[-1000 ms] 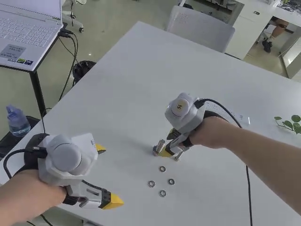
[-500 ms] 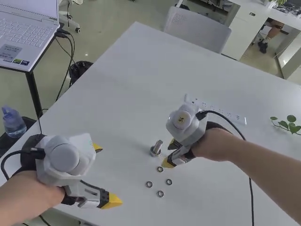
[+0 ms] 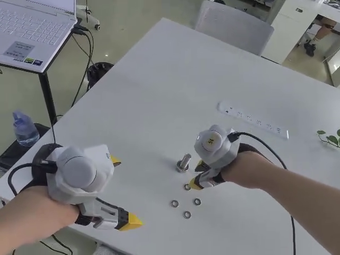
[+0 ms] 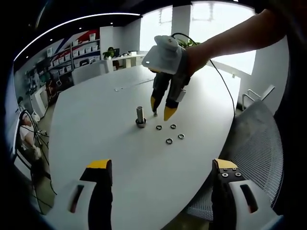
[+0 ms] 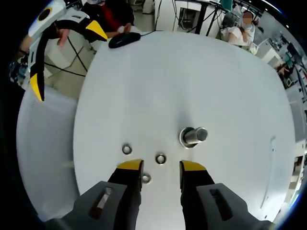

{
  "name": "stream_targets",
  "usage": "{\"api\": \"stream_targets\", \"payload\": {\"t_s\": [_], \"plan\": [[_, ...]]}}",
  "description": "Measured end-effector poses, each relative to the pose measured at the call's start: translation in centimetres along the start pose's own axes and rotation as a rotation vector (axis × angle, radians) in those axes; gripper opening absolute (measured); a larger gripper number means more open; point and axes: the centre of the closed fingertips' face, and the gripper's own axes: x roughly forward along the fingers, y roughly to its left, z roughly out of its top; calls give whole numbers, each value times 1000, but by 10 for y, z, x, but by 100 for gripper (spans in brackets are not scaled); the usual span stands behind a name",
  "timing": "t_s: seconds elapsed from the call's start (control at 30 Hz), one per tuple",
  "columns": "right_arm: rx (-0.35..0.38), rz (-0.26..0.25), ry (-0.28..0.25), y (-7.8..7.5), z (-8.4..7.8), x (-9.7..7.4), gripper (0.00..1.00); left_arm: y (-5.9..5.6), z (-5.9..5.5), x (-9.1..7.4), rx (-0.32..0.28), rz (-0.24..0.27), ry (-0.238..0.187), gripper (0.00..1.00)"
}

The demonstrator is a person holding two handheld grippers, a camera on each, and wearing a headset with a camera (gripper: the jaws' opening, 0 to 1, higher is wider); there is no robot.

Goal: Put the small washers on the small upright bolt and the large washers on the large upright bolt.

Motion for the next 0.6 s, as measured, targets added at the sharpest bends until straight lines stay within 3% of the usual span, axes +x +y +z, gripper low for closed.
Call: {"api": "stream_targets", "payload": {"t_s": [0.27,0.6], "plan": [[19,0,12,-5,-10,21,31,2,-1,0,-5,4,2,83],[8,3,20,-1,-13,35,30,6,-1,0,-8,3,8,82]]}}
